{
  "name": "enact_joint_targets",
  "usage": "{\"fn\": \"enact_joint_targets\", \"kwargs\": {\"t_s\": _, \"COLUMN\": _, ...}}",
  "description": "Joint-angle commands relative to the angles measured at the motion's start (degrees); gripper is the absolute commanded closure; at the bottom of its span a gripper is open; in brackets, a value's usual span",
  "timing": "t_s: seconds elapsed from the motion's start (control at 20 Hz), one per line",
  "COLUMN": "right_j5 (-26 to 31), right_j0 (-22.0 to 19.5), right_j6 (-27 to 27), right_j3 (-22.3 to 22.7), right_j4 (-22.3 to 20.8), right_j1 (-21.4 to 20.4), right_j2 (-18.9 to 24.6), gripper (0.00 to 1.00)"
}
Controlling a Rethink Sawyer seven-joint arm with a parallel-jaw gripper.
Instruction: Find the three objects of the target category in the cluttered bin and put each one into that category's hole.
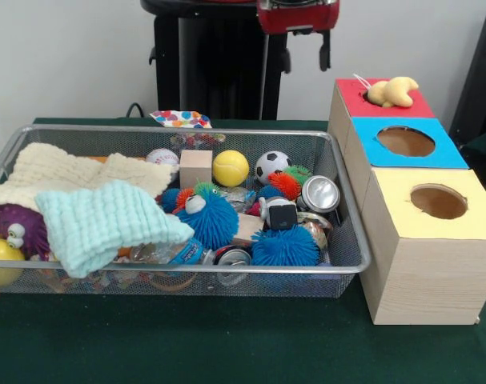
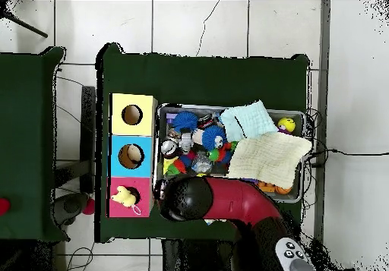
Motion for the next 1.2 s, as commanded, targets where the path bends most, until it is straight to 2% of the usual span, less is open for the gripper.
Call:
{"fn": "enact_joint_targets", "kwargs": {"t_s": 0.05, "right_j5": 5.0, "right_j0": 0.5, "right_j6": -1.0, "right_j3": -13.8, "right_j4": -13.6, "right_j1": 1.9, "right_j2": -5.3, "gripper": 0.0}}
{"fn": "enact_joint_targets", "kwargs": {"t_s": 0.35, "right_j5": 5.4, "right_j0": 0.6, "right_j6": -7.3, "right_j3": -18.4, "right_j4": -24.5, "right_j1": 3.8, "right_j2": -4.4, "gripper": 0.0}}
{"fn": "enact_joint_targets", "kwargs": {"t_s": 0.65, "right_j5": 7.2, "right_j0": -0.3, "right_j6": -11.8, "right_j3": -19.7, "right_j4": -31.6, "right_j1": 1.7, "right_j2": -3.1, "gripper": 0.0}}
{"fn": "enact_joint_targets", "kwargs": {"t_s": 0.95, "right_j5": 8.7, "right_j0": -4.9, "right_j6": -19.0, "right_j3": -21.9, "right_j4": -33.6, "right_j1": 1.2, "right_j2": 0.3, "gripper": 0.0}}
{"fn": "enact_joint_targets", "kwargs": {"t_s": 1.2, "right_j5": 7.5, "right_j0": -8.9, "right_j6": -23.3, "right_j3": -23.3, "right_j4": -36.1, "right_j1": 1.9, "right_j2": 2.3, "gripper": 0.0}}
